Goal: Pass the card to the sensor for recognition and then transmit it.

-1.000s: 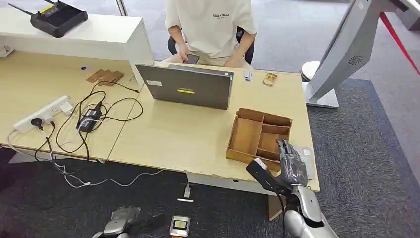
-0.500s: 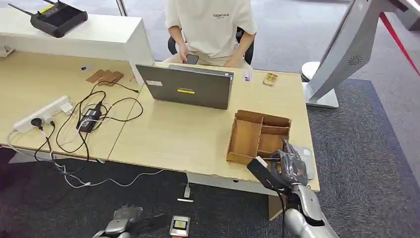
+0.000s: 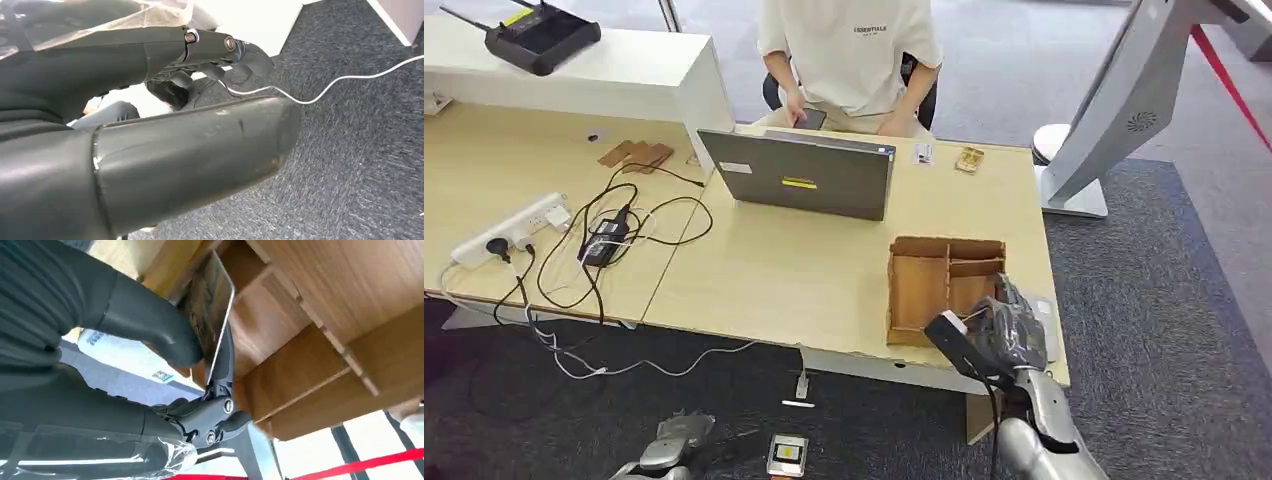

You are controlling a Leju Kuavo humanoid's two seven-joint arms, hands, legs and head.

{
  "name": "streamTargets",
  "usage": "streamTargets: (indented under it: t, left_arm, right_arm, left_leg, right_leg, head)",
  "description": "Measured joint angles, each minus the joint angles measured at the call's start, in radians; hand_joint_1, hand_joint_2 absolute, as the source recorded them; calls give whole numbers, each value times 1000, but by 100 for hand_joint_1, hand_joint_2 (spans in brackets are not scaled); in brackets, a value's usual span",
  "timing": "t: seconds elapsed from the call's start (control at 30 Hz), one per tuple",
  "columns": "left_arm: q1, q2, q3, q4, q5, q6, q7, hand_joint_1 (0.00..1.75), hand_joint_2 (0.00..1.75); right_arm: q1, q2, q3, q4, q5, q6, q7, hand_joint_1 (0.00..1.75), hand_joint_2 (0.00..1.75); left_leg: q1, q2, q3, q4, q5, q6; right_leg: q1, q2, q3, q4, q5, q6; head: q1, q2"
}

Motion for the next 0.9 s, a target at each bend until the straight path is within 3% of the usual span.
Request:
streamTargets:
  t: [0.5,0.9]
  left_arm:
    - [3,0,0,0,-7,-4,-15,0,0]
    - [-6,0,-2,0,-8,-26,-23,0,0]
  right_arm:
    - [-117,-47,-43,-235,10,19,16,175,175]
    - [-230,-40,-32,-226,-80,83,-14,175,175]
  left_leg:
    - [0,0,0,0,0,0]
    - [0,0,0,0,0,0]
  right_leg:
    - [0,0,0,0,0,0]
    - [0,0,0,1,0,0]
  head:
    - [0,0]
    - [0,0]
